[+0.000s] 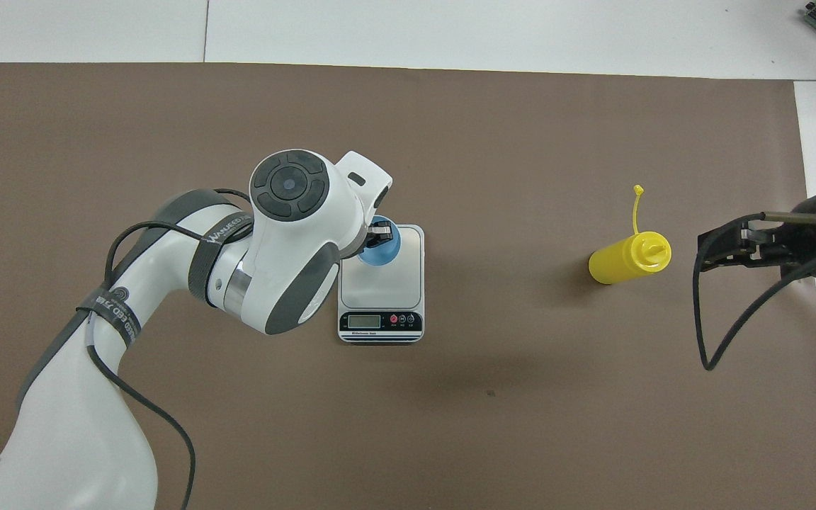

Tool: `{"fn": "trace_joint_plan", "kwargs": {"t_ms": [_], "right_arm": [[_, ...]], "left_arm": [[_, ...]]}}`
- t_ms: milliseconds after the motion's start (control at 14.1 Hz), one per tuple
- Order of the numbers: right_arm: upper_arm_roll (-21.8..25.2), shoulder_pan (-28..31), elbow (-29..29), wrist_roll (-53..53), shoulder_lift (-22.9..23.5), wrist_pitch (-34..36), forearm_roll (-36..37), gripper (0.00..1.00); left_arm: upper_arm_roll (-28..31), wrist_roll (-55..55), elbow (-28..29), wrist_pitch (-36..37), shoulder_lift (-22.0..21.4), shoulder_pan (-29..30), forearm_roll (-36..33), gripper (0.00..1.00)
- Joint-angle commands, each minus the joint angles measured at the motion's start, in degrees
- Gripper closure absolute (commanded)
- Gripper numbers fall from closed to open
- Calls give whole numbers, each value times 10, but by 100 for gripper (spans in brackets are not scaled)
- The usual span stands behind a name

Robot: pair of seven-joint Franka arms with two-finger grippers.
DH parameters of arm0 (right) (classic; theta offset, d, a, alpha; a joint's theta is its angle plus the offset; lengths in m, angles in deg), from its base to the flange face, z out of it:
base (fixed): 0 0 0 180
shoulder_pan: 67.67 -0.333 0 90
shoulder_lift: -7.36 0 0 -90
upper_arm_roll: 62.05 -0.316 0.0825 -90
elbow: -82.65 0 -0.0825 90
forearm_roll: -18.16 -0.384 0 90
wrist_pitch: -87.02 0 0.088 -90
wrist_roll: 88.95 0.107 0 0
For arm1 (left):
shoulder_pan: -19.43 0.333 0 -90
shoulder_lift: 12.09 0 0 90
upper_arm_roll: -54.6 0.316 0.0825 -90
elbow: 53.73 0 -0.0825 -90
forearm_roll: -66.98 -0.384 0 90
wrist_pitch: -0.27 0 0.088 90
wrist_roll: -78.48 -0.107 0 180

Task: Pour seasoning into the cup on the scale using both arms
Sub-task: 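Lift the blue cup with the left gripper and set it on the scale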

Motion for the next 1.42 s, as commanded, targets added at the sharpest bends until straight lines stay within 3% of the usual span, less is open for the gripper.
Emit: {"fn": "trace_joint_plan", "kwargs": {"t_ms": [0,426,497,568,710,1065,1349], "right_arm": [[-2,9,-14,-15,-13,3,-12,0],[-2,9,-14,-15,-13,3,-12,0],[-2,8,-14,-15,-13,3,-12,0],[-2,9,-14,-15,-13,3,-12,0],[-1,14,-14,-7,-13,3,-12,0],[9,82,-14,-10,-13,3,-12,0],[9,76,-14,-11,-13,3,-12,0]], "left_arm": [[5,10,13,-21,-1,-7,-14,100],[5,10,28,-28,-1,-19,-14,99],[4,10,31,-33,-1,-19,-14,89],[5,10,31,-34,-1,-20,-14,75],[5,10,28,-35,-2,-16,-14,0],[19,7,-13,5,-14,6,-14,0],[19,2,-30,56,-68,56,-14,0]]}}
